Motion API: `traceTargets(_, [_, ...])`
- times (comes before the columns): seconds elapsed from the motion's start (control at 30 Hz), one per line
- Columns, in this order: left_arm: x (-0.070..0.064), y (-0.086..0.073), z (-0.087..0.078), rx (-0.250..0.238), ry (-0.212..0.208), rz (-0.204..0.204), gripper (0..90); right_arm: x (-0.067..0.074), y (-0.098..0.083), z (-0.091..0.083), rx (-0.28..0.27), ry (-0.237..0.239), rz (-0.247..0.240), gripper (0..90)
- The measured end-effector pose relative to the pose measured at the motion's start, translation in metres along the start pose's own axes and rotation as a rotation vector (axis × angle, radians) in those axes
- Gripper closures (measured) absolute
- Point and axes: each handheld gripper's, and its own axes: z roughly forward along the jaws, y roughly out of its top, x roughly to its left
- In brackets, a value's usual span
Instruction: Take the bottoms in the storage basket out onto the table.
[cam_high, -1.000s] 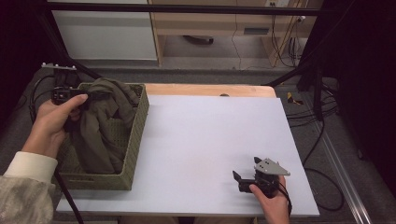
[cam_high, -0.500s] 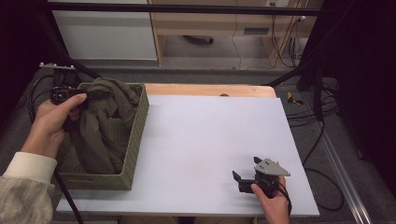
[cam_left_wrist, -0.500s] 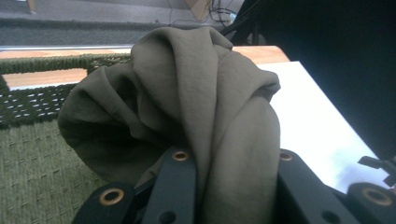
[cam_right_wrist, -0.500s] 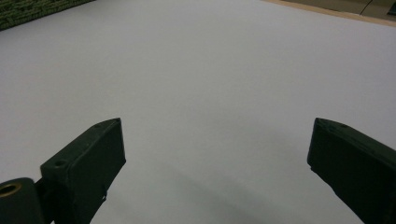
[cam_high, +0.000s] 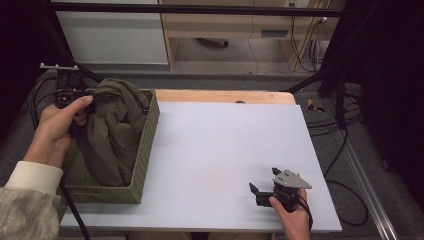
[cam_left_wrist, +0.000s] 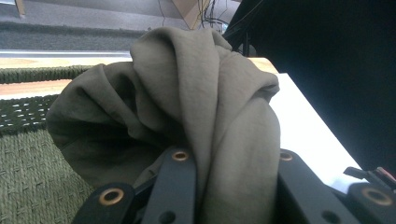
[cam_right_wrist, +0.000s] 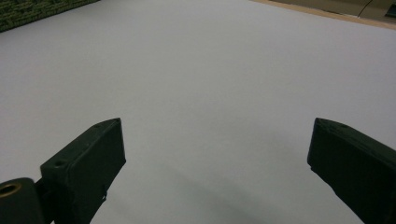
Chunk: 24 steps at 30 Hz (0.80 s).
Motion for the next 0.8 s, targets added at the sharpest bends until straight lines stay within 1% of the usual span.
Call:
traceTargets(0.13, [-0.0014,0.0001,-0.0004,-0.003,-0.003,0.002,79.1,-0.0001,-0.0002,-0.0003,0.000,-0.003,0.000,4.4])
traceTargets(0.43, [-0.0021,0.0004,-0.0003,-0.007,-0.006,-0.009,78.9,0.0006,0.0001,0.0001,-0.002,0.003,-0.003,4.5])
traceTargets(0.8, [-0.0044,0.0015,0.0001,-0.007,-0.009,-0.007,78.8,0.0014,0.0001,0.0007,0.003,0.005,-0.003,4.5])
